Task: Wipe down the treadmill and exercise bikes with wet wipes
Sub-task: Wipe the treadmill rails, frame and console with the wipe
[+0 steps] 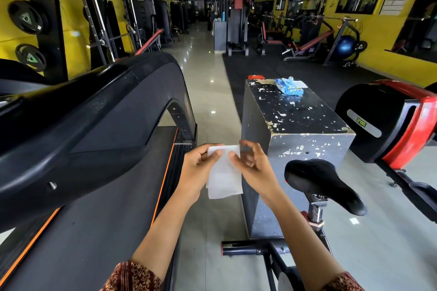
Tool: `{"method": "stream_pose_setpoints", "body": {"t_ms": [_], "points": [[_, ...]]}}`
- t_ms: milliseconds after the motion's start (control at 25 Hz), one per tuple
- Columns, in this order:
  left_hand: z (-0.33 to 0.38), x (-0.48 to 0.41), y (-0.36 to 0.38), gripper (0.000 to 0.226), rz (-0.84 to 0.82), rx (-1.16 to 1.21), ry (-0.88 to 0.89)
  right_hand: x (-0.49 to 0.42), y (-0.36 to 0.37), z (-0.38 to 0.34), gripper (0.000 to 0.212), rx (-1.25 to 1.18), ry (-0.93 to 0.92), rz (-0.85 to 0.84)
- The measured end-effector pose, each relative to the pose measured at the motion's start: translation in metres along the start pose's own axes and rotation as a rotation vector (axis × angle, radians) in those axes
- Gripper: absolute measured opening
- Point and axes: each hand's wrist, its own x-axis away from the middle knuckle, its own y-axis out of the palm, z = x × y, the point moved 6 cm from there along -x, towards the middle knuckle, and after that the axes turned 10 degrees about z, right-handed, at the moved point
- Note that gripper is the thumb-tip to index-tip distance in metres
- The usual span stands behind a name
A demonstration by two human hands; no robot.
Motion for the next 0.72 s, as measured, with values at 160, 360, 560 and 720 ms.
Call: {"method": "stream_pose_setpoints", "body": {"t_ms": [160,360,560,720], "points": [[-0.002,-0.002,-0.005,0.020,0.030,-0.043,-0.081,0.006,0.003,0.021,0.013,-0.101,0.197,-0.079],[-0.015,0.001,-0.008,0.054,-0.005,-0.011,-0.288,0.002,-0.005,0.021,0.028,-0.211,0.287,0.032],[-0.007,-0.004,-0.016,0.057,0.099,-0.068,-0.147,0.010,-0.001,0.018,0.065,-0.231,0.309,-0.159],[-0.004,-0.002,-0.011,0.059,-0.031,-0.071,-0.122,0.007,-0.004,0.011,0.065,-0.288,0.225,-0.179]]}}
